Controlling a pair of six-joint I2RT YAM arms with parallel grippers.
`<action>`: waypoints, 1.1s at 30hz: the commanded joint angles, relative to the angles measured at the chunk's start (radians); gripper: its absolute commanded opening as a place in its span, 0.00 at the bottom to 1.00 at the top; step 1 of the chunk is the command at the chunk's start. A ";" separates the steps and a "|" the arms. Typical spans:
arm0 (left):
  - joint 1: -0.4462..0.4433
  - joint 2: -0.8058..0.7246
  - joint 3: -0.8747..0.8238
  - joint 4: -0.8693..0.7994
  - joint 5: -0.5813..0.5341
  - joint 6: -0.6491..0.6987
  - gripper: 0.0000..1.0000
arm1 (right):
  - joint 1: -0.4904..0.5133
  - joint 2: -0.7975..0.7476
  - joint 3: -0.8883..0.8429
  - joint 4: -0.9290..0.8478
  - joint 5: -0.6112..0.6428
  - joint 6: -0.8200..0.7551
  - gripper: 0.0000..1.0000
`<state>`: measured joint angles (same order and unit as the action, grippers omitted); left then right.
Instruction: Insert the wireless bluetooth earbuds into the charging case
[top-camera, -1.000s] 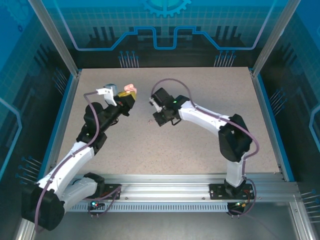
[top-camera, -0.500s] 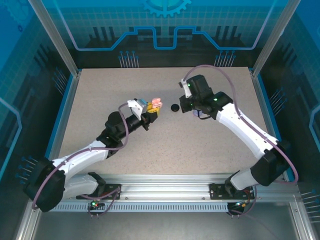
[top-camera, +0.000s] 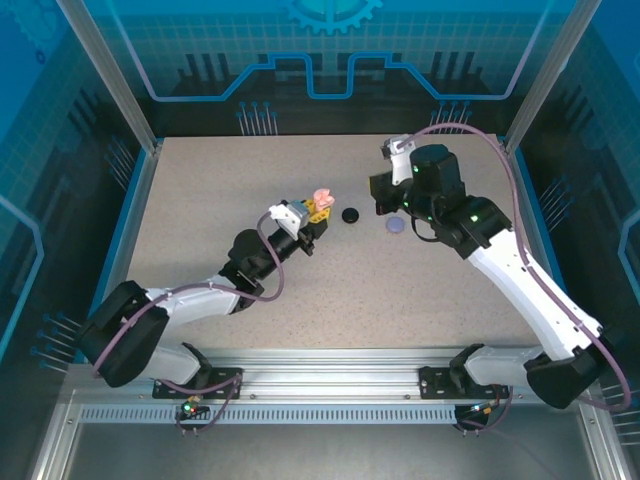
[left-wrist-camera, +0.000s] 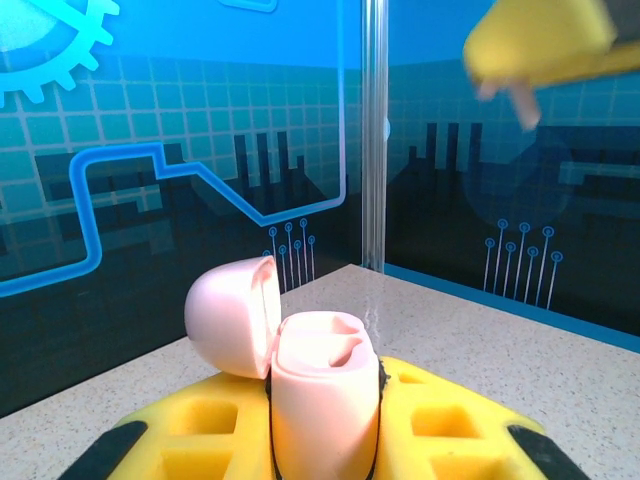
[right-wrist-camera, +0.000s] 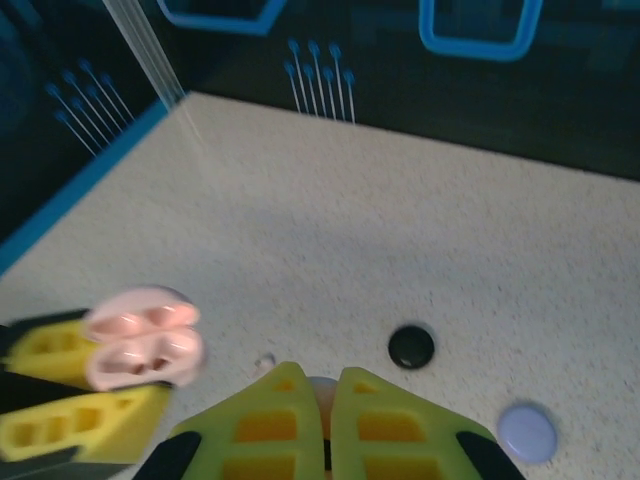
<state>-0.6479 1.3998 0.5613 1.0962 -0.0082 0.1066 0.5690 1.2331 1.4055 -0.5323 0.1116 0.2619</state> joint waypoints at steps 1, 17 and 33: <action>-0.019 0.023 0.051 0.100 -0.018 -0.004 0.00 | 0.024 -0.052 -0.032 0.128 -0.048 0.022 0.07; -0.096 0.007 0.148 0.033 0.074 0.059 0.00 | 0.096 -0.176 -0.229 0.435 -0.165 -0.020 0.08; -0.107 -0.013 0.160 0.016 0.080 0.068 0.00 | 0.099 -0.187 -0.305 0.483 -0.163 -0.006 0.08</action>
<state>-0.7475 1.4239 0.6918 1.1011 0.0494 0.1600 0.6563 1.0668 1.1145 -0.0986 -0.0460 0.2512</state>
